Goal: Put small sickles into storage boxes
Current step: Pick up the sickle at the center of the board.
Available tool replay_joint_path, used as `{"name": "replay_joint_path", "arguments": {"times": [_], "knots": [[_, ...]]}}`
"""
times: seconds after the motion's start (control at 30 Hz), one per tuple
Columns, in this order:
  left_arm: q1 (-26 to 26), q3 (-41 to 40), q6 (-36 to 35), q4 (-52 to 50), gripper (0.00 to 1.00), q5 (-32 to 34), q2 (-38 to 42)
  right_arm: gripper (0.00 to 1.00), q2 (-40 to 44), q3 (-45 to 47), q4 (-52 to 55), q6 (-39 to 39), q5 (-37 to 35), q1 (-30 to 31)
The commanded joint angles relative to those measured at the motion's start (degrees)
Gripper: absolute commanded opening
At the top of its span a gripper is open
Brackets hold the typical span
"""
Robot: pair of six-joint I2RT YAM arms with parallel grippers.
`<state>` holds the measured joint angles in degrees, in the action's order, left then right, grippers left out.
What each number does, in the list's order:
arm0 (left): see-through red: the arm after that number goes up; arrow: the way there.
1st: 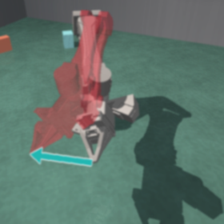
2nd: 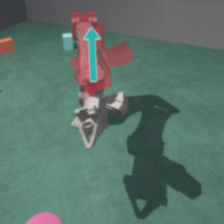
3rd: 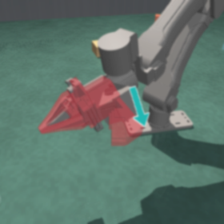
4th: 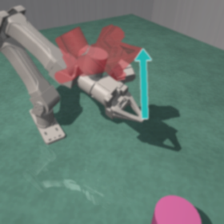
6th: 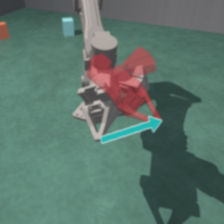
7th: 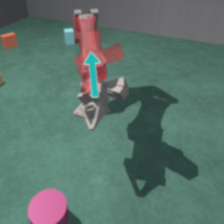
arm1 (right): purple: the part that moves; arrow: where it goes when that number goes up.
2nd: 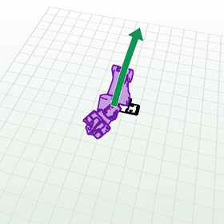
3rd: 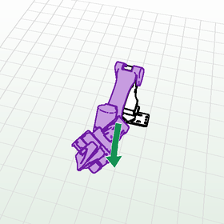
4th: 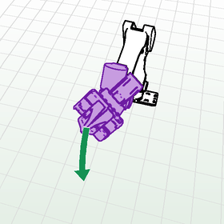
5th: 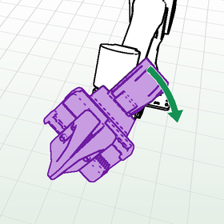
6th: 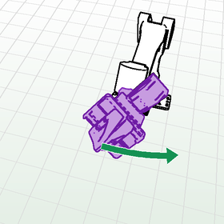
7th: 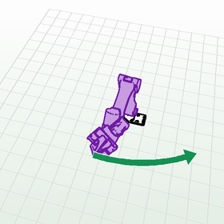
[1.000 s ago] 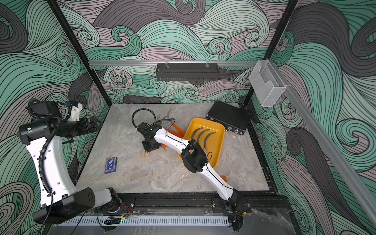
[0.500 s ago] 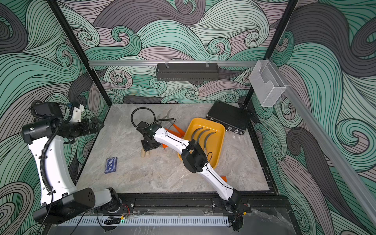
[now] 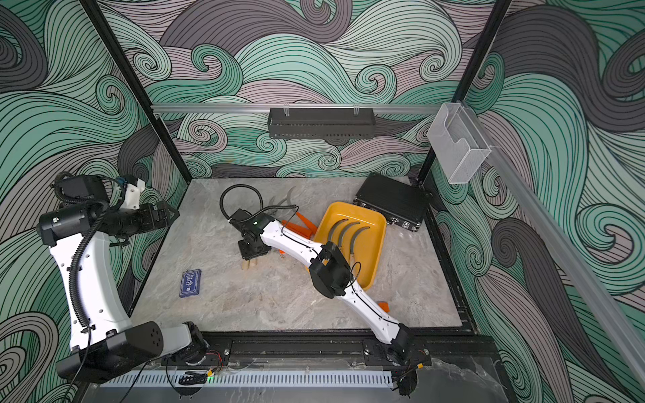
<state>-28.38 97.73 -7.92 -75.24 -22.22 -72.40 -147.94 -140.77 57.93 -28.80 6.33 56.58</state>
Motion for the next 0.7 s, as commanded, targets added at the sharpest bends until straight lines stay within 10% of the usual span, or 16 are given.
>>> {"name": "replay_joint_path", "arguments": {"times": [0.0, 0.67], "knots": [[-0.22, 1.14, -0.27, -0.1, 0.97, -0.99, -0.46, 0.39, -1.19, -0.56, 1.0, -0.02, -1.21, 0.18], [-0.26, 1.72, -0.81, -1.05, 0.97, -0.85, -0.81, 0.39, -3.42, -0.2, 3.17, 0.82, -2.41, 0.16]]}}
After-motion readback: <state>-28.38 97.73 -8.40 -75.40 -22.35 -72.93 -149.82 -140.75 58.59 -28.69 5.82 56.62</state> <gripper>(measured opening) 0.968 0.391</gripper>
